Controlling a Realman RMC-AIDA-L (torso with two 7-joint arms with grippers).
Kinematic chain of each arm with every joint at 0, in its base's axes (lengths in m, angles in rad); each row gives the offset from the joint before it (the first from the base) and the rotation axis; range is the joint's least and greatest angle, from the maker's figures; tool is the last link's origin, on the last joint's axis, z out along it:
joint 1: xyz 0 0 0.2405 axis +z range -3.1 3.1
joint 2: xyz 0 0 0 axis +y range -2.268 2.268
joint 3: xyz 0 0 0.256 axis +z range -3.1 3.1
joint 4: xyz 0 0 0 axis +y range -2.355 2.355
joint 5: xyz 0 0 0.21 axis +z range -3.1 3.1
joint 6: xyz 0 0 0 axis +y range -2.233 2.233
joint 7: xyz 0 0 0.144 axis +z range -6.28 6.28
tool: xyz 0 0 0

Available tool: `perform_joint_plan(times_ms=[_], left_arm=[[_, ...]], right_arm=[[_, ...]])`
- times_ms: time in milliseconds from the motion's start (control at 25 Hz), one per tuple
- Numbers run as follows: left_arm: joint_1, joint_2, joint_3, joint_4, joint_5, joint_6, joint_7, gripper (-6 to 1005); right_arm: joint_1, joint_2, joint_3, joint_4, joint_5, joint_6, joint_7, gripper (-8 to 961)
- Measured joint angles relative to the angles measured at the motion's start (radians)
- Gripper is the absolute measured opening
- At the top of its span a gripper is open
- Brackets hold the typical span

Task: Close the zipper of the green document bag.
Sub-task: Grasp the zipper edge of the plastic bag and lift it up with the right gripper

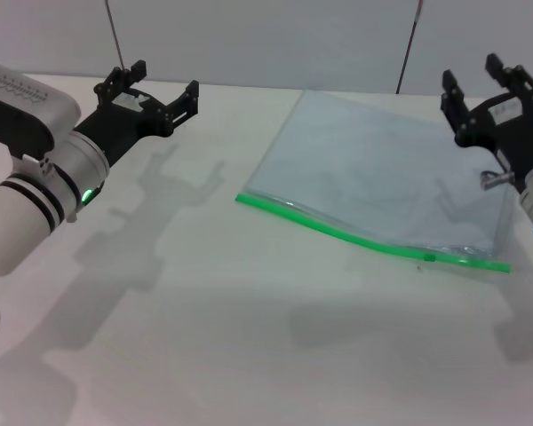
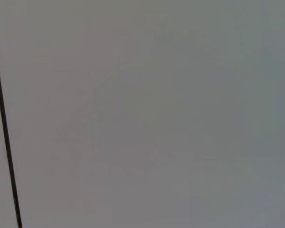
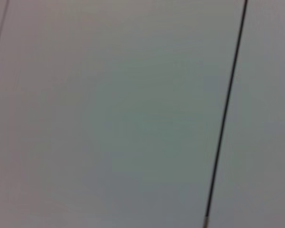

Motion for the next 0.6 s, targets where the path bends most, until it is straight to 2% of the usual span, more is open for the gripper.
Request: perform_joint_plan(times_ms=[160, 600], left_arm=[[0.001, 0.000, 0.004, -0.001, 0.000, 0.004, 0.000, 879], [-0.002, 0.000, 0.006, -0.003, 0.008, 0.013, 0.000, 879]], right_arm=[[-0.014, -0.013, -0.016, -0.009, -0.046, 0.000, 0.072, 557], [-0.005, -0.125, -0.010, -0.001, -0.373, -0.038, 0.506, 555]])
